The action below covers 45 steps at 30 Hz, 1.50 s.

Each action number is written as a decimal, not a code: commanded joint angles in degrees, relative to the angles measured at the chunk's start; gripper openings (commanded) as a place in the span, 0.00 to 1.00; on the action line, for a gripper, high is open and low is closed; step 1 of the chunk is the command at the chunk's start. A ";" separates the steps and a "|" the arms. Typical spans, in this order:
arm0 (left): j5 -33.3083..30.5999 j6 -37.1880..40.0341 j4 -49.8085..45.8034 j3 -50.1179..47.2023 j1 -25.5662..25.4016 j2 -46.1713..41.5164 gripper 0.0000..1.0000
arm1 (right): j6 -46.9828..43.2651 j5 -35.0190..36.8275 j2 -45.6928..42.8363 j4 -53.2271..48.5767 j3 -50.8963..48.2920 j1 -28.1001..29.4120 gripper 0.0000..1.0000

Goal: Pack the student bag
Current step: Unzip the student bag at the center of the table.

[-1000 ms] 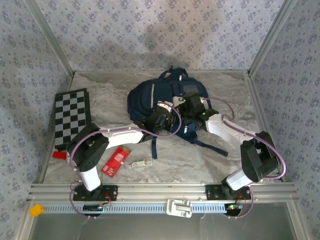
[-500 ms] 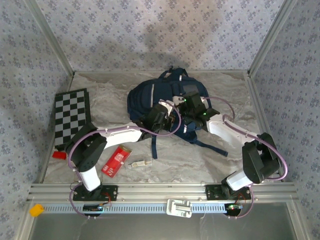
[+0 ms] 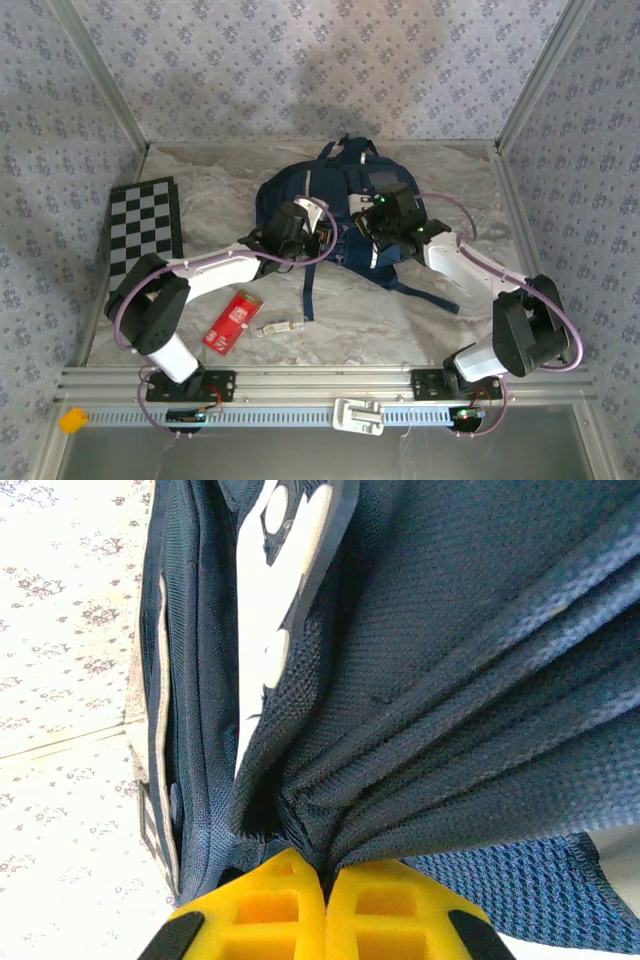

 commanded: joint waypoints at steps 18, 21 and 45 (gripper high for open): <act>-11.59 3.07 7.97 0.19 -9.29 3.76 0.46 | -2.03 0.86 -2.09 -0.29 2.44 0.67 0.00; -12.40 3.24 8.91 2.02 -9.31 5.67 0.45 | -1.89 0.96 -1.60 0.17 2.61 1.25 0.00; -13.46 4.11 10.26 5.78 -10.06 6.94 0.00 | -1.93 1.09 -0.37 0.52 2.30 1.74 0.00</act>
